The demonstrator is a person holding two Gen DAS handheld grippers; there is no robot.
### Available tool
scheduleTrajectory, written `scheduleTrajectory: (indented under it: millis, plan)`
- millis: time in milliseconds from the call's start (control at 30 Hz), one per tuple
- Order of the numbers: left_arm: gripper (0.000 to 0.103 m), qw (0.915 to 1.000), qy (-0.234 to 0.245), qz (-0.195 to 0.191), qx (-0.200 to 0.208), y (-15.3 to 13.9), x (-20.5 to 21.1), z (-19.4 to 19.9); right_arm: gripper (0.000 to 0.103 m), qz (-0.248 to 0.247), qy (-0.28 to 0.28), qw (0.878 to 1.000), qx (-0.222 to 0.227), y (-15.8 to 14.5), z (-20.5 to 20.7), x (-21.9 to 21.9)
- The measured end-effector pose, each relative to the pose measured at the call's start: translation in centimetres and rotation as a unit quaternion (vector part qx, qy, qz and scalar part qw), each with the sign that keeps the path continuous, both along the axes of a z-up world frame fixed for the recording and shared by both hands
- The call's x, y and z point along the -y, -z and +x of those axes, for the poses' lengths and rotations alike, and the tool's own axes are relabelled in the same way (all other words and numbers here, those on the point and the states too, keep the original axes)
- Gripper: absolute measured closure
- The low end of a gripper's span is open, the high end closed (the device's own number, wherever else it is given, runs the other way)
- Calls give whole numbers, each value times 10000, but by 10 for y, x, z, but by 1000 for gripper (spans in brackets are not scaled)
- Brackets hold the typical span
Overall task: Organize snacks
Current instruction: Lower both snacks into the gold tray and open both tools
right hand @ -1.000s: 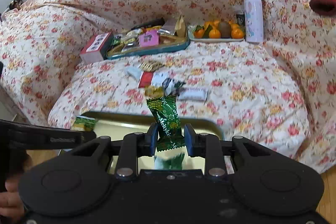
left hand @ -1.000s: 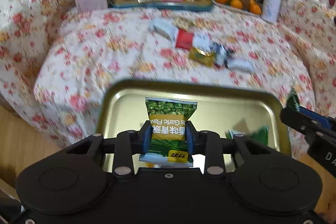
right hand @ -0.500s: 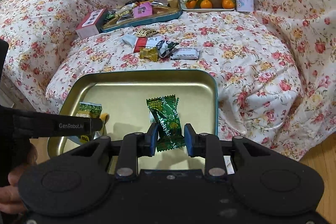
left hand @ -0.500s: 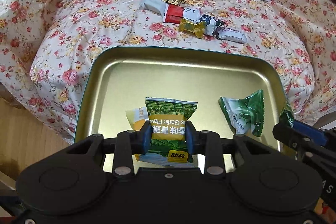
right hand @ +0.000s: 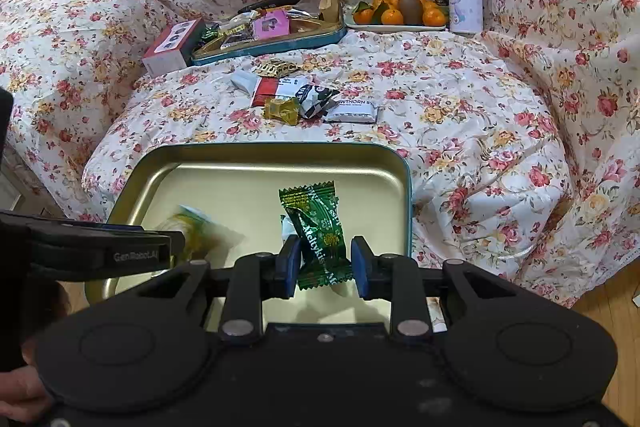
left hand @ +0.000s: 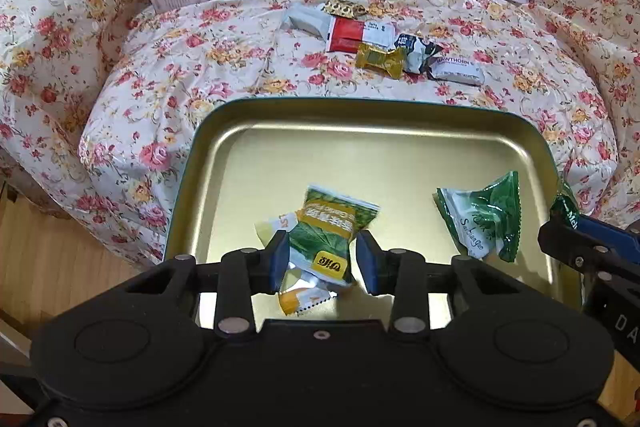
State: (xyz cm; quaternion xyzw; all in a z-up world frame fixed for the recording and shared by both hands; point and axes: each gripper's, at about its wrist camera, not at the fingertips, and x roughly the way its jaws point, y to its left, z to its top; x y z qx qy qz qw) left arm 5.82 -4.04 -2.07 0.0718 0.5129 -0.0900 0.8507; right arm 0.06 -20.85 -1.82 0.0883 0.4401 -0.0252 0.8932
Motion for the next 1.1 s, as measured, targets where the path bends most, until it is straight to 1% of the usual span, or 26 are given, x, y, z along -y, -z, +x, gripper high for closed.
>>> scheduleTrajectory:
  millis: [233, 400, 467, 500, 667, 833, 1100]
  plan:
    - [56, 10000, -22, 47, 32, -1, 0, 1, 72, -84, 100, 9999, 70, -2, 4, 2]
    - [56, 10000, -48, 80, -21, 1, 0, 1, 67, -69, 126, 9999, 69, -1, 7, 2]
    - [56, 9999, -63, 93, -46, 2, 0, 2, 61, -77, 129, 9999, 68, -1, 9, 1]
    - [56, 9999, -69, 100, -56, 3, -1, 2, 61, -94, 134, 9998, 77, -1, 9, 1]
    - [56, 9999, -77, 106, -72, 4, -1, 3, 55, -341, 267, 9989, 161, 1, 9, -1]
    - [56, 9999, -80, 104, -66, 3, -1, 3, 55, -367, 164, 9991, 103, 1, 12, -2]
    - [56, 9999, -99, 99, -65, 1, -1, 6, 55, -316, 1, 9994, 128, -2, 21, -6]
